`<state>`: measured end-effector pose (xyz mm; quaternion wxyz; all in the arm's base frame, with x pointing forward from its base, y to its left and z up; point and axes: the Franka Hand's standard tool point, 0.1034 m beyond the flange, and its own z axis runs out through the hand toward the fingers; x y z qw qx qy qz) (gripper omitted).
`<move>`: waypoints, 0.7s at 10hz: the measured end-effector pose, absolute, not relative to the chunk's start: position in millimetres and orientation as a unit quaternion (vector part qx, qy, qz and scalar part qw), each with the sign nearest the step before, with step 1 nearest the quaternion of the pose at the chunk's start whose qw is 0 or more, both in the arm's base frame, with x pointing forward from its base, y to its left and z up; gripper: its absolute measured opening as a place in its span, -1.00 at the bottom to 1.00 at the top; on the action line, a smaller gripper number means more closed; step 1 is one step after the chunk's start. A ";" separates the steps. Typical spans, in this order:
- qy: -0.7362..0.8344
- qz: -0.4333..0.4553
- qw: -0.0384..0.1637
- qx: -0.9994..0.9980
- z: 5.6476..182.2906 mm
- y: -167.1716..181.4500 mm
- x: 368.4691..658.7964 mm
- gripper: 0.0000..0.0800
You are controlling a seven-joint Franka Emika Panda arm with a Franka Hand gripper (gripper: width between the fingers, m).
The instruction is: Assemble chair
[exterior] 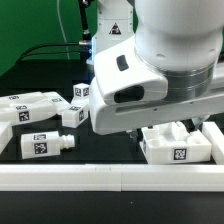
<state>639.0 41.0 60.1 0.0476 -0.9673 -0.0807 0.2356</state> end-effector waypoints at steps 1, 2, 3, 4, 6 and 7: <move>-0.085 0.222 0.047 -0.970 58.6 39.3 636.4 0.62; -0.091 0.188 0.045 -0.977 55.6 34.6 628.4 0.62; -0.094 0.177 0.043 -0.979 53.2 33.7 615.2 0.62; -0.099 0.165 0.041 -0.981 50.2 35.8 607.9 0.62; -0.100 0.166 0.041 -0.980 51.2 38.8 605.5 0.62; -0.100 0.167 0.041 -0.980 50.2 38.5 604.9 0.62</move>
Offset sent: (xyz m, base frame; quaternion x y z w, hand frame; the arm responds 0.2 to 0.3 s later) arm -0.0360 -0.0055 -0.0077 -0.0602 0.0679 -0.0376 0.9952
